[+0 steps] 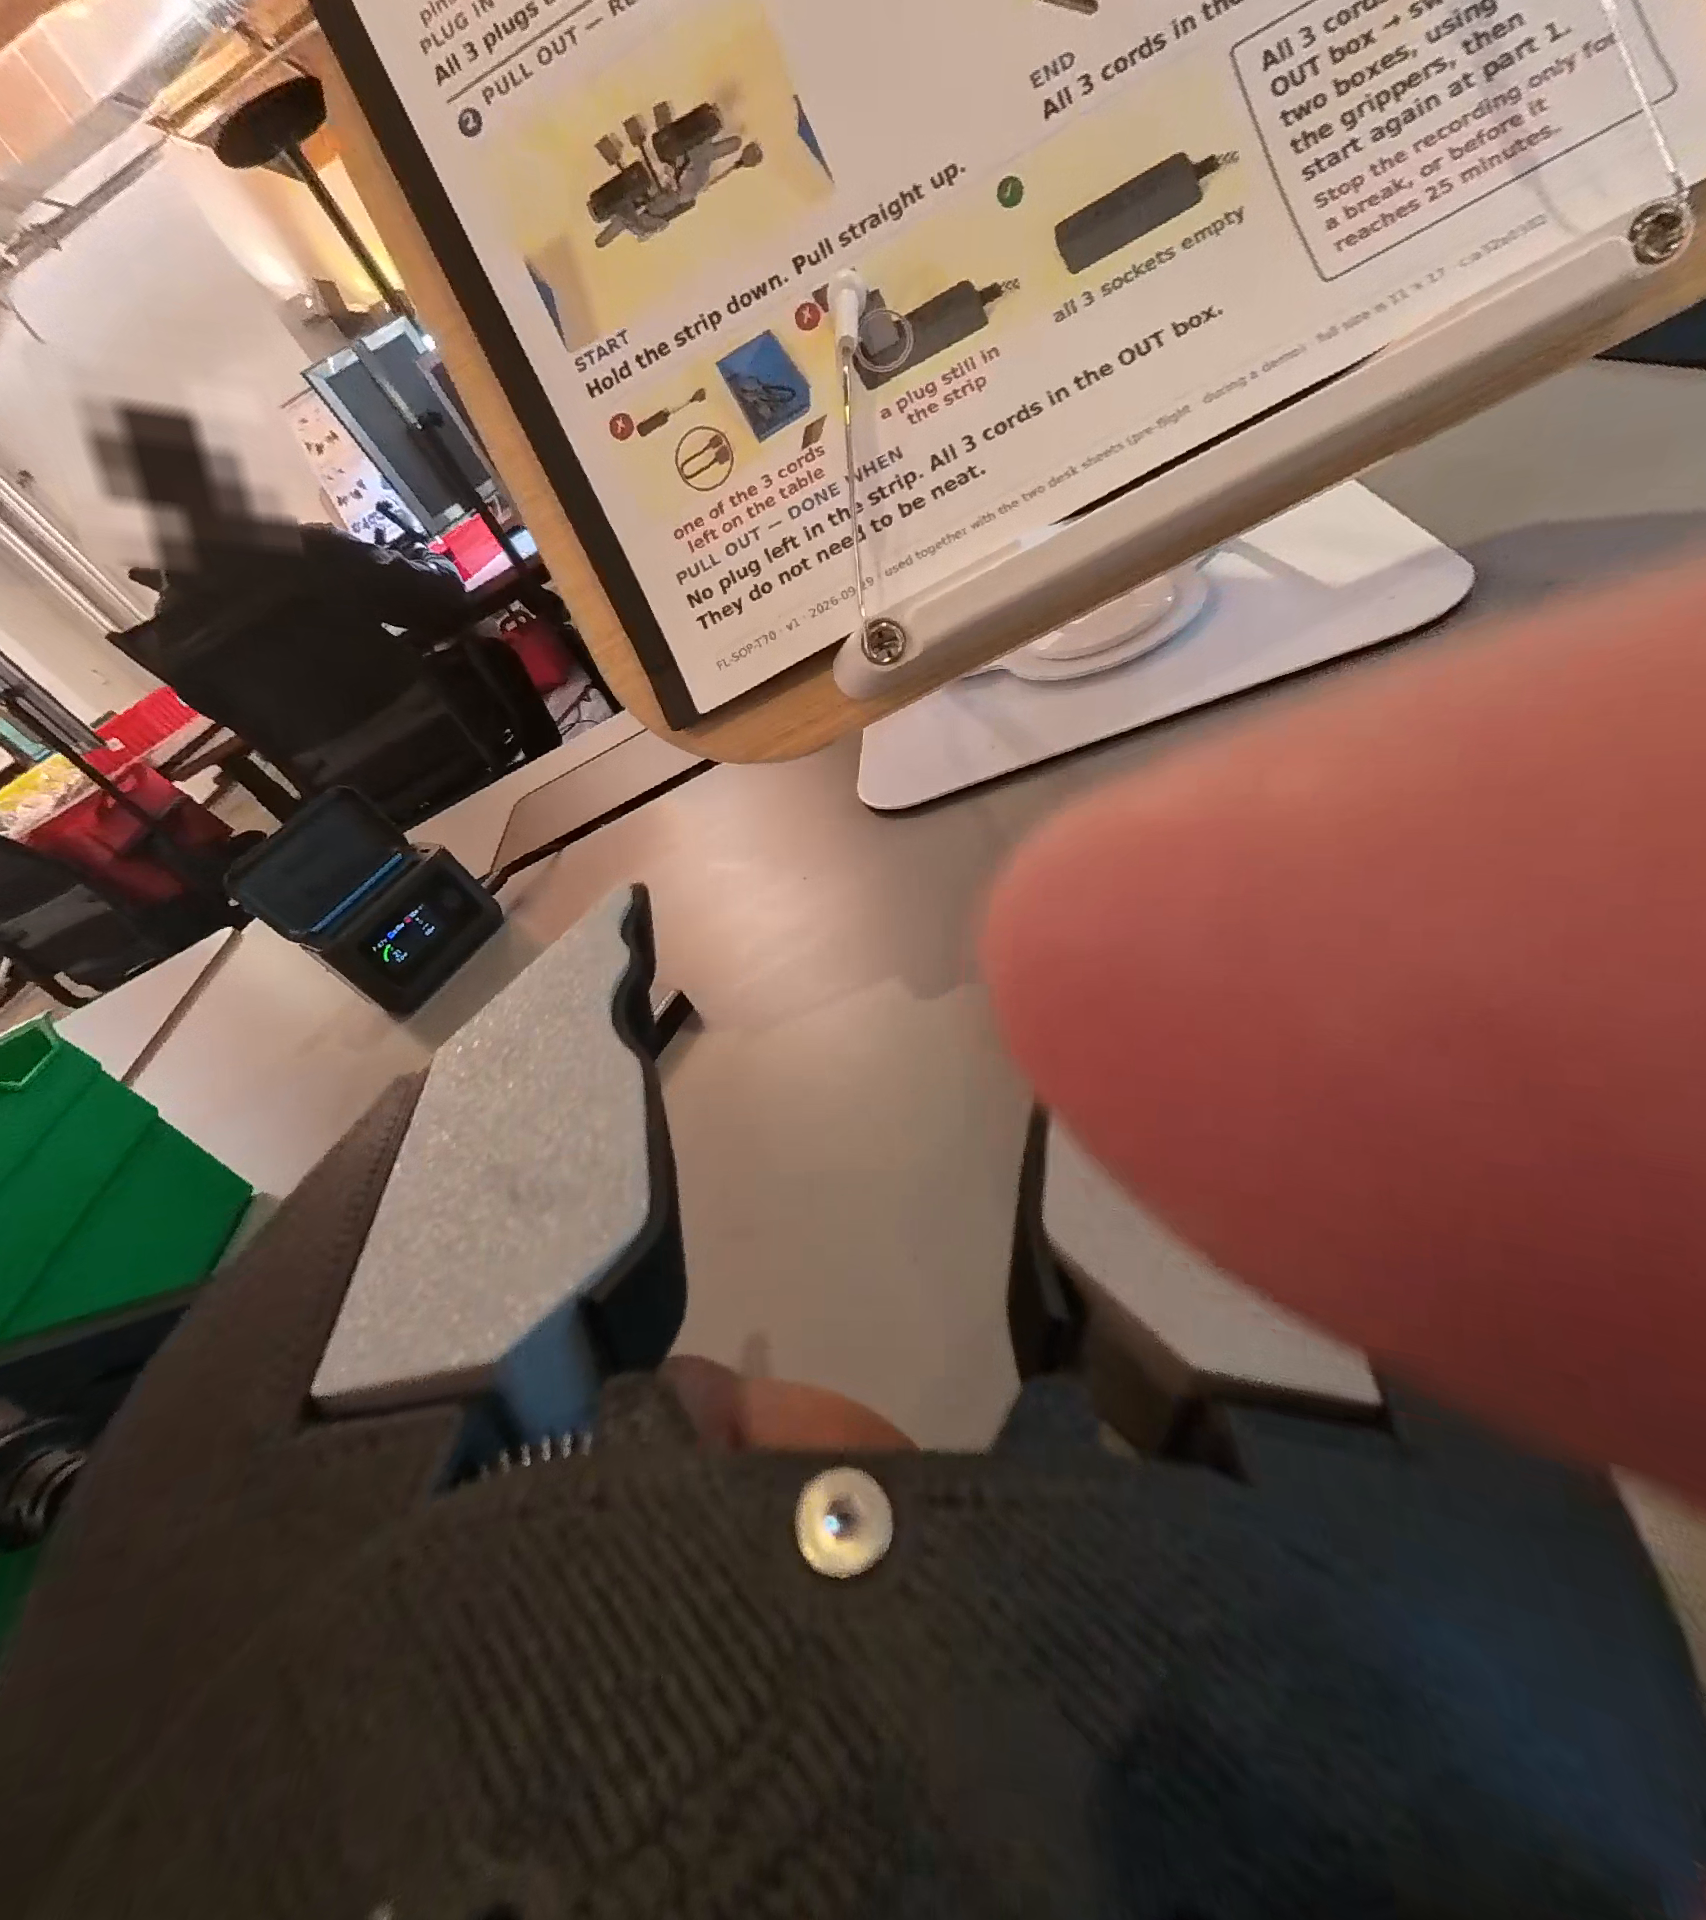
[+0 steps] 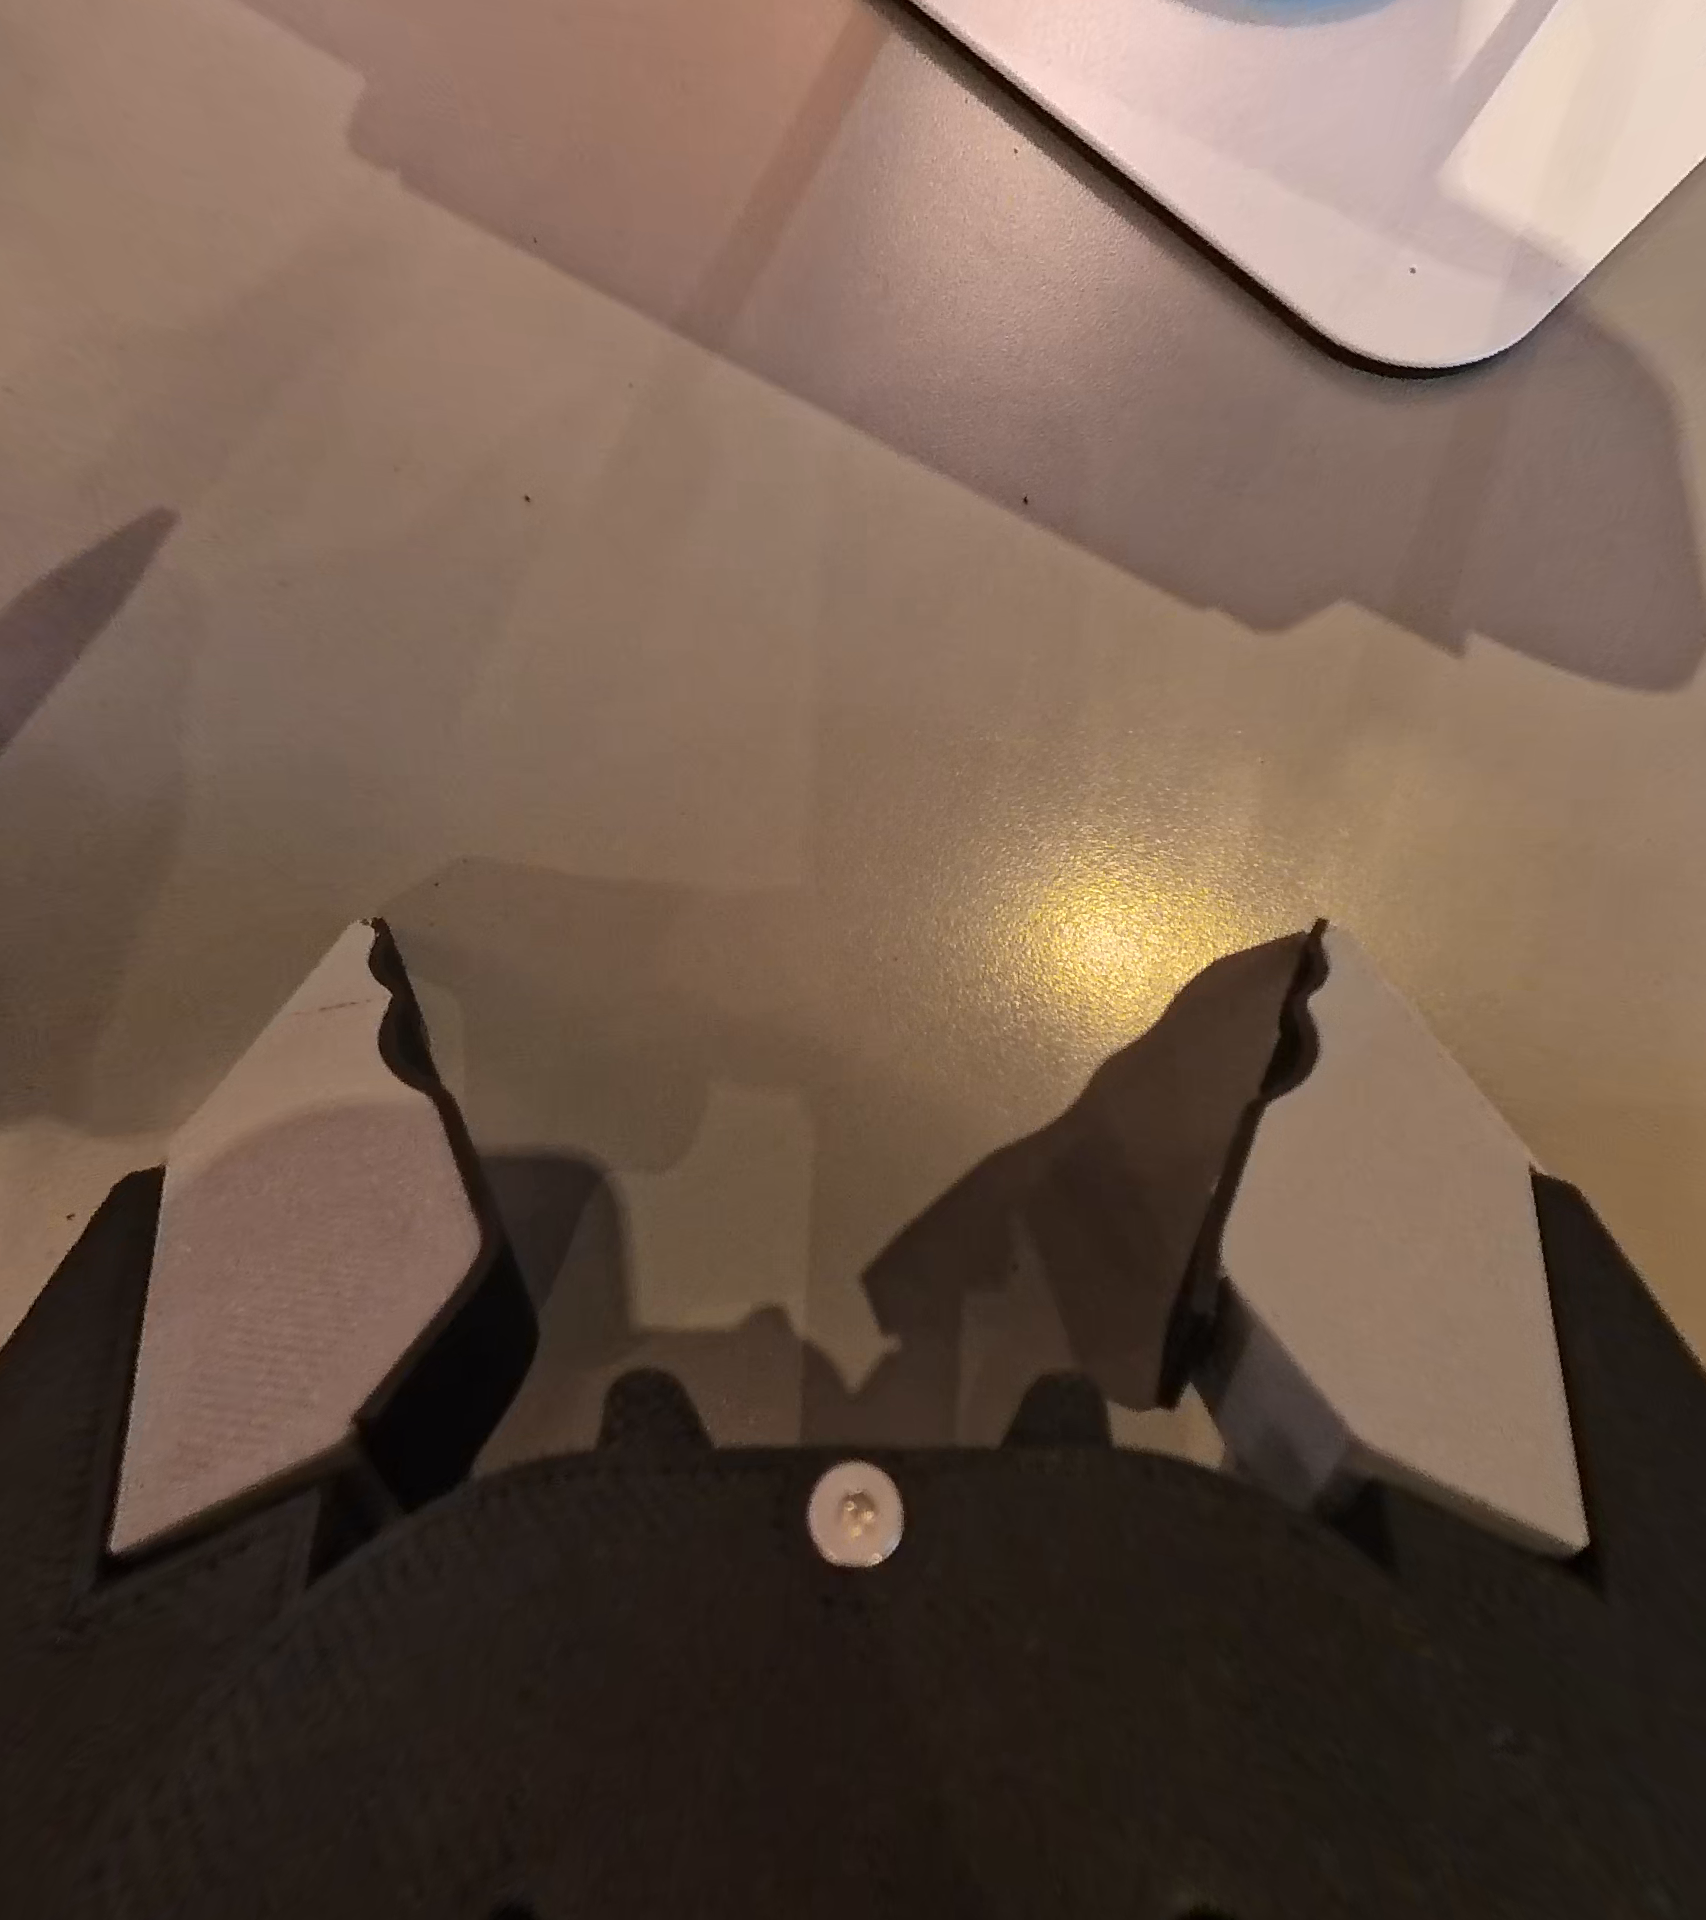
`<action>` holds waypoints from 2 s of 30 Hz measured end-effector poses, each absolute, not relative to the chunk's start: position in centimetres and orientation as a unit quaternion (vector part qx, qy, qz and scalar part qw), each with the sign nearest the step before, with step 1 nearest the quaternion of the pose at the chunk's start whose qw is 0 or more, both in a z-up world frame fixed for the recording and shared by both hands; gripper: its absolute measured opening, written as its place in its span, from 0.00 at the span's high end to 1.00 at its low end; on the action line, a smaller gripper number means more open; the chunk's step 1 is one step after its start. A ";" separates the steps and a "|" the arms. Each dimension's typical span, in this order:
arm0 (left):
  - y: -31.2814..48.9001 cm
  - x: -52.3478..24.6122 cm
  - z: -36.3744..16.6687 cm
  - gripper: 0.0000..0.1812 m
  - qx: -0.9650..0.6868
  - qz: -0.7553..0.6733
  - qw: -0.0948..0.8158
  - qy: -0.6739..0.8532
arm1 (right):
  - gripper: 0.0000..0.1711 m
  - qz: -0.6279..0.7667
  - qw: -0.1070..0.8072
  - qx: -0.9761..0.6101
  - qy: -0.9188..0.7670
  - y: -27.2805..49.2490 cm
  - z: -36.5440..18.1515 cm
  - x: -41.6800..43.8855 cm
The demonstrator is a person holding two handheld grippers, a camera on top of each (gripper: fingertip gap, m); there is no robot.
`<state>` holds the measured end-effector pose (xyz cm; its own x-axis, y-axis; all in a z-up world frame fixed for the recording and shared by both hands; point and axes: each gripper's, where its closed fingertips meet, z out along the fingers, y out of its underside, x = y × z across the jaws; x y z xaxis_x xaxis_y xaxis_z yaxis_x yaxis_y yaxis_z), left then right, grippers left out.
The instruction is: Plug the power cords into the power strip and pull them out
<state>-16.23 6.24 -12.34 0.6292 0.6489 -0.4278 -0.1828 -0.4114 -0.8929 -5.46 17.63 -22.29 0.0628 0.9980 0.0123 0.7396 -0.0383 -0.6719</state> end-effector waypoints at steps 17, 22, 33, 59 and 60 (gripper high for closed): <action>6.9 -15.4 -12.5 0.60 -0.744 0.400 0.518 -0.135 | 0.08 0.242 0.266 -0.679 -0.640 17.6 -22.3 -5.4; 6.7 -15.6 -12.5 0.60 -0.744 0.393 0.522 -0.141 | 0.08 0.242 0.266 -0.679 -0.640 17.6 -22.3 -5.4; 6.9 -15.4 -12.6 0.60 -0.747 0.388 0.522 -0.136 | 0.08 0.242 0.266 -0.679 -0.640 17.6 -22.3 -5.4; 6.8 -16.1 -12.5 0.63 -0.747 0.307 0.560 -0.185 | 0.31 0.256 0.320 -0.640 -0.650 18.7 -19.7 -10.0; 7.0 -15.9 -12.6 0.62 -0.750 0.302 0.560 -0.183 | 0.33 0.267 0.343 -0.621 -0.652 18.6 -18.6 -10.9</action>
<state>-15.94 7.03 -12.60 0.7506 0.6128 -0.2472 -0.0626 -0.3064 -0.9498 -10.85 18.58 -18.58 0.0065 0.9933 0.1155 0.6276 0.0859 -0.7738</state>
